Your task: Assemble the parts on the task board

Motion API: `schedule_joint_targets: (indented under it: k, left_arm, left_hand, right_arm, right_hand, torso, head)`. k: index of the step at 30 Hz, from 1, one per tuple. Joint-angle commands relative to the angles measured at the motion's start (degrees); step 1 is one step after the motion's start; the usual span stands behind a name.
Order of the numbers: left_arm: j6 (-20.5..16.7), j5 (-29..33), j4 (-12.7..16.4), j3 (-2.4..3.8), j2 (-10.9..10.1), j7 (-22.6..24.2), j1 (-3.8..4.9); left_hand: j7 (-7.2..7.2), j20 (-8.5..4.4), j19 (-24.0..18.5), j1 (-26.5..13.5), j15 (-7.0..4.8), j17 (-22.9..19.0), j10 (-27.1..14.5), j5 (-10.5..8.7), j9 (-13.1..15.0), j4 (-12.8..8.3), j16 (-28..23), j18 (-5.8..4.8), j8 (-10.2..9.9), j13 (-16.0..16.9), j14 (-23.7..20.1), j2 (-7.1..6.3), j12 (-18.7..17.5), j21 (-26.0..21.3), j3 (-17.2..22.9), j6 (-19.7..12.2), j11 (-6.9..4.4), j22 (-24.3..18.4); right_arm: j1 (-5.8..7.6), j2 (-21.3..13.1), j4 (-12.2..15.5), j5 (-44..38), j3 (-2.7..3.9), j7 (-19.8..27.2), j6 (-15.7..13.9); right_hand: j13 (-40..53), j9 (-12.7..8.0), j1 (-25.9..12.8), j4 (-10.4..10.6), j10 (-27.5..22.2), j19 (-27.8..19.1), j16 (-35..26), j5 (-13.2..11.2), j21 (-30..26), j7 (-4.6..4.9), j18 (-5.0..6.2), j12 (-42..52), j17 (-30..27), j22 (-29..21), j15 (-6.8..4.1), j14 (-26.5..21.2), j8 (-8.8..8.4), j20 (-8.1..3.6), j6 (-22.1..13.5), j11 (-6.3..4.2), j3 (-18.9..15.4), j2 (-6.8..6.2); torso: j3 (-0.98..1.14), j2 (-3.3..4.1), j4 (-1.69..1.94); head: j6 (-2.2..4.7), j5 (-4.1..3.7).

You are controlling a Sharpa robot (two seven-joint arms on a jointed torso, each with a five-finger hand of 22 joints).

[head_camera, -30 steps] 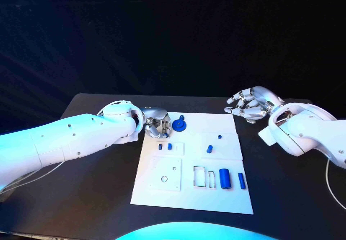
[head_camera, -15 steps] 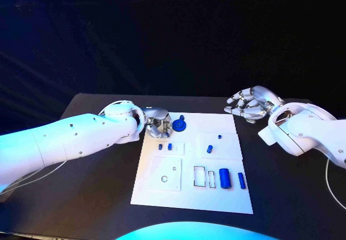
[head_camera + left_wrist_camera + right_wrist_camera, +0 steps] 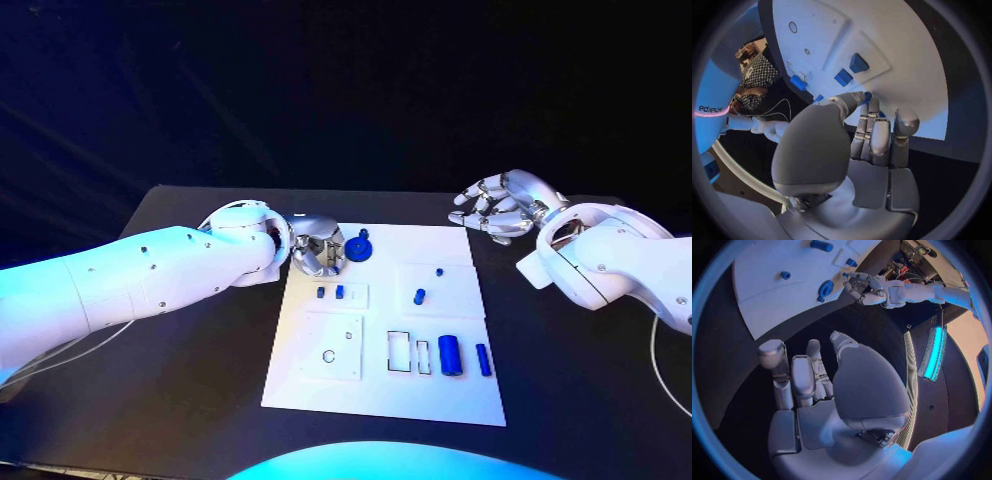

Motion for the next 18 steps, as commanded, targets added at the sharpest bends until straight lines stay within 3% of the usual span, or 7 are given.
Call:
schedule_joint_targets:
  k: [1, 18]
  left_arm:
    - [2.3, 0.4, 0.1, -0.11, 0.1, 0.6, -0.14]
    - [1.5, 0.3, -0.3, -0.28, 0.4, 0.2, -0.15]
  left_hand:
    - [0.08, -0.04, -0.3, -0.5, 0.05, 0.0, 0.4, -0.12, 0.1, -0.3, -0.3, -0.27, -0.2, 0.0, -0.3, -0.02, -0.4, -0.2, -0.1, 0.4, -0.08, 0.0]
    - [0.27, -0.06, -0.4, -0.8, 0.14, 0.0, 0.3, -0.07, 0.0, -0.5, -0.3, -0.3, -0.9, 0.0, -0.4, -0.14, -1.3, -0.2, -0.1, -0.1, 0.11, 0.2]
  right_arm:
    - [-0.03, 0.1, 0.0, -0.2, 0.01, 0.7, 0.2]
    - [-0.03, 0.1, -0.1, -0.2, 0.01, 0.7, 0.2]
  right_hand:
    - [-0.1, -0.1, -0.1, -0.1, -0.1, -0.1, -0.4, 0.3, -0.2, 0.14, 0.98, -0.4, -0.1, -0.1, -0.09, -0.3, 0.39, -0.16, 0.2, -0.12, 0.4, -0.33]
    - [-0.3, -0.1, -0.1, -0.1, 0.0, -0.1, -0.6, 0.3, -0.6, 0.11, 1.03, -0.4, -0.2, -0.3, -0.12, -0.3, 0.5, -0.18, 0.3, -0.15, 0.5, -0.36]
  torso:
    - [-0.02, -0.02, 0.0]
    - [-0.01, -0.01, -0.06]
  head:
    - [-0.04, 0.0]
    - [-0.06, 0.04]
